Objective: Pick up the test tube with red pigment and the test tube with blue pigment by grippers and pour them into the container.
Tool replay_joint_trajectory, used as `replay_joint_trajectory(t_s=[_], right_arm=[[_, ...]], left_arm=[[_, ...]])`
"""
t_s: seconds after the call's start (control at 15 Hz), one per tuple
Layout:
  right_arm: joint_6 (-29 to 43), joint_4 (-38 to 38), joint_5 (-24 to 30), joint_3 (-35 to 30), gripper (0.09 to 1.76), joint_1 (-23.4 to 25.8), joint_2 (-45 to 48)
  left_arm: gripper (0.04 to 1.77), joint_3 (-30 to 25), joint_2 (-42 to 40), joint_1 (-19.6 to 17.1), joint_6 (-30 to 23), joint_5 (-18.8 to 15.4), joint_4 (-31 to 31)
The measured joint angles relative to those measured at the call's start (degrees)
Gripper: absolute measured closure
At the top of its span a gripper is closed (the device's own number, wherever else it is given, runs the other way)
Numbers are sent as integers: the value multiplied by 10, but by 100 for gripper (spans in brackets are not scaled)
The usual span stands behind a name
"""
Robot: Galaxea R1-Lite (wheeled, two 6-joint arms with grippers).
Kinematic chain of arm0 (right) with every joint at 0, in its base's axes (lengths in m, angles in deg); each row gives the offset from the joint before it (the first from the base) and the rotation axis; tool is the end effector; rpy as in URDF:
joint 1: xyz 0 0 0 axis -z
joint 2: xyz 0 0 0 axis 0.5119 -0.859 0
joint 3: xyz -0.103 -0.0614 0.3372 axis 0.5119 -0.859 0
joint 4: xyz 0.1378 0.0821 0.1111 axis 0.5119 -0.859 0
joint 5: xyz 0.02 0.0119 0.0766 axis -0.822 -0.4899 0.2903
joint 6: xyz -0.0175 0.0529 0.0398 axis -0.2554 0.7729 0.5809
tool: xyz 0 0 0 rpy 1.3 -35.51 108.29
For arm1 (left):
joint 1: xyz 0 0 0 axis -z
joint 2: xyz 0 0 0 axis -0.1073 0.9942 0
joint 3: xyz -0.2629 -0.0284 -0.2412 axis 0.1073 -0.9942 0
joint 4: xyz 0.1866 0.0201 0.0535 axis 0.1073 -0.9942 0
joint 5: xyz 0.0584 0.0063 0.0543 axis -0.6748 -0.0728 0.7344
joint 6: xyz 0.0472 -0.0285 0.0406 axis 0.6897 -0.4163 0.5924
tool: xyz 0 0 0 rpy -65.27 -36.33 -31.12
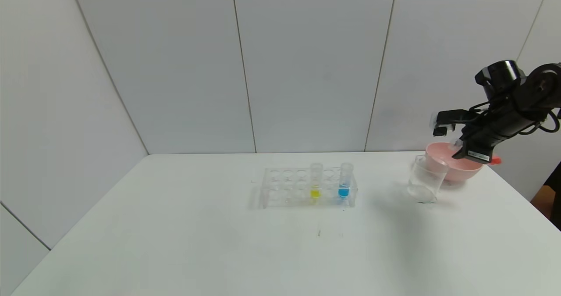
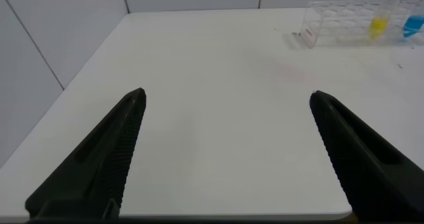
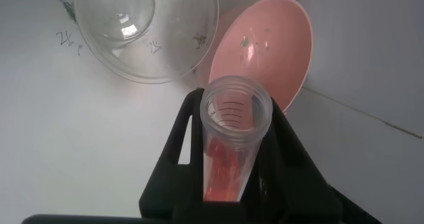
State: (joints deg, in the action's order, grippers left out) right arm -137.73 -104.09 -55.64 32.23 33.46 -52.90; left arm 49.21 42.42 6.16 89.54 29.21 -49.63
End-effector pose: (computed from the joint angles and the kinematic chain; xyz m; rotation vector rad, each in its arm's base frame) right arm 0.4773 -0.0259 0.2300 -1.0924 0.8471 0.4468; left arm -0.0294 -0.0001 0.0754 -0.0001 0.0018 0.0001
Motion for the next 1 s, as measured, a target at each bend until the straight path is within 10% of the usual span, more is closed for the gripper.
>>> replay_joint_trajectory(t_s=[1.0], right_arm=[[-64,19,-158,0,132,-33,-12]], left_arm=[[5,0,0,0,0,0,0]])
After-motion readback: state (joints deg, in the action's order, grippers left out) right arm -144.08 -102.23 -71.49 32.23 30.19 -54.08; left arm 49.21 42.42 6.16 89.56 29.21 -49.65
